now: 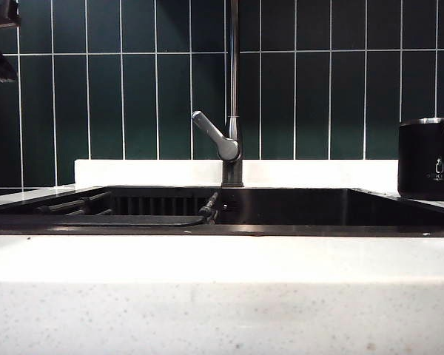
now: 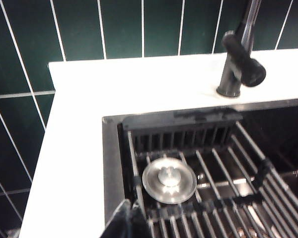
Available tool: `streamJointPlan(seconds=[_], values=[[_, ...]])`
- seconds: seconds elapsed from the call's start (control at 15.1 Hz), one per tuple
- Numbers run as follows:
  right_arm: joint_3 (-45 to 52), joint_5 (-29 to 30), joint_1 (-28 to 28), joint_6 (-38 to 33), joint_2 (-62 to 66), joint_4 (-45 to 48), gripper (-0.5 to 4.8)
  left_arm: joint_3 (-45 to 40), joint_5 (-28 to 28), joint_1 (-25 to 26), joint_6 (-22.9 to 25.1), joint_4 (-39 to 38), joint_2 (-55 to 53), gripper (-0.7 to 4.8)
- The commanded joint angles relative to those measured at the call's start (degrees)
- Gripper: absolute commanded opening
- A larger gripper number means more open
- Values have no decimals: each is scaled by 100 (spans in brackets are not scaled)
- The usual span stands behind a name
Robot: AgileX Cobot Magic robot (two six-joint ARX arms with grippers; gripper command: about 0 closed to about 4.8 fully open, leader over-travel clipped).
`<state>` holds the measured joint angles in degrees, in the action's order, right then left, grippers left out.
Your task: Pick up the mug next to the sink, go to the faucet to get some water, pour the water into the sink, and finally put the mug back to its place.
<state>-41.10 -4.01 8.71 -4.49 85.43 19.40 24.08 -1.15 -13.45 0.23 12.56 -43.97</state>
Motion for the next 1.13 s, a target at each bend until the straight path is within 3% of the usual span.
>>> streamJointPlan(seconds=[0.07, 0.6, 0.93, 1.13], values=[[151, 7, -13, -4, -321, -256, 146, 0, -17, -7, -26, -146, 105, -6], [708, 273, -260, -7, -1915, -758, 101, -2, -20, -4, -26, -1469, 1357, -6], [708, 304, -1047, -7, -3230, -1620, 53, 0, -15, -4, -33, -2769, 2643, -6], [708, 284, -1556, -11, -4295, -2234, 51, 0, -15, -4, -26, -3491, 3543, -5]])
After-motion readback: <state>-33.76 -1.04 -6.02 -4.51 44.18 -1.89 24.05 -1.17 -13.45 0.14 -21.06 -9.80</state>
